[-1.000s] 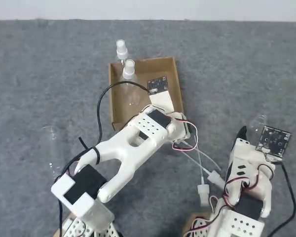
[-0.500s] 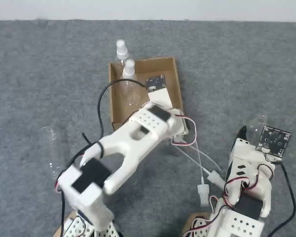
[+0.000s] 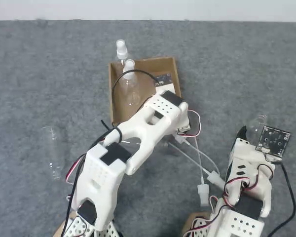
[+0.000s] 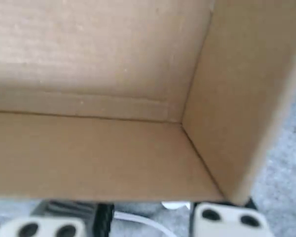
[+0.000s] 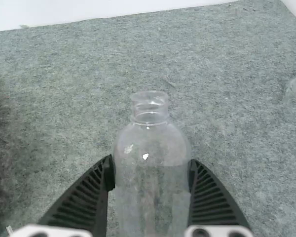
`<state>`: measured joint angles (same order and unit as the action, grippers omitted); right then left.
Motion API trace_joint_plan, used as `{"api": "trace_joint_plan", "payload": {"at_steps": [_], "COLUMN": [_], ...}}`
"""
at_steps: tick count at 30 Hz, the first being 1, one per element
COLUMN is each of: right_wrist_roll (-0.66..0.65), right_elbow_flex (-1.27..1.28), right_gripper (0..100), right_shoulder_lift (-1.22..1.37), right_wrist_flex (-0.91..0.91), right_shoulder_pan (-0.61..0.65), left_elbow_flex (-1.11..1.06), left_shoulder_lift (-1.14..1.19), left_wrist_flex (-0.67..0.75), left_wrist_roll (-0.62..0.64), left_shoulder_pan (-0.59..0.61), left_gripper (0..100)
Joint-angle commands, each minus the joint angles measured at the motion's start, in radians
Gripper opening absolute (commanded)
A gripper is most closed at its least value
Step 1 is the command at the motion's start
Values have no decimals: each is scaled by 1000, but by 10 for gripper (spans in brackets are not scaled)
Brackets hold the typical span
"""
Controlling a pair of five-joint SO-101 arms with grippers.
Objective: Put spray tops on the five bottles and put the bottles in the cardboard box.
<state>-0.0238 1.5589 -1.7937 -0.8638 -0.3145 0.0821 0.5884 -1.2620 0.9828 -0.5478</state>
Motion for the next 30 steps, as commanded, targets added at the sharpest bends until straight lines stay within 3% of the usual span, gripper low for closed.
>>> {"api": "trace_joint_plan", "payload": {"at_steps": [1, 9, 16, 30], "right_wrist_roll": [-14, -14, -14, -14], "right_elbow_flex": [-9, -9, -9, -9], "right_gripper": [81, 81, 81, 81], "right_shoulder_lift": [-22, -22, -22, -22], "right_wrist_flex": [25, 25, 25, 25], "right_shoulder_pan": [5, 5, 5, 4], "left_elbow_flex": [81, 79, 79, 81], "left_shoulder_lift": [-3, 5, 5, -6], "left_wrist_flex": [-58, -58, -55, -64], "left_wrist_roll": [11, 11, 6, 6], "left_shoulder_pan": [-2, -2, -2, 3], "left_gripper": [205, 198, 7, 12]}}
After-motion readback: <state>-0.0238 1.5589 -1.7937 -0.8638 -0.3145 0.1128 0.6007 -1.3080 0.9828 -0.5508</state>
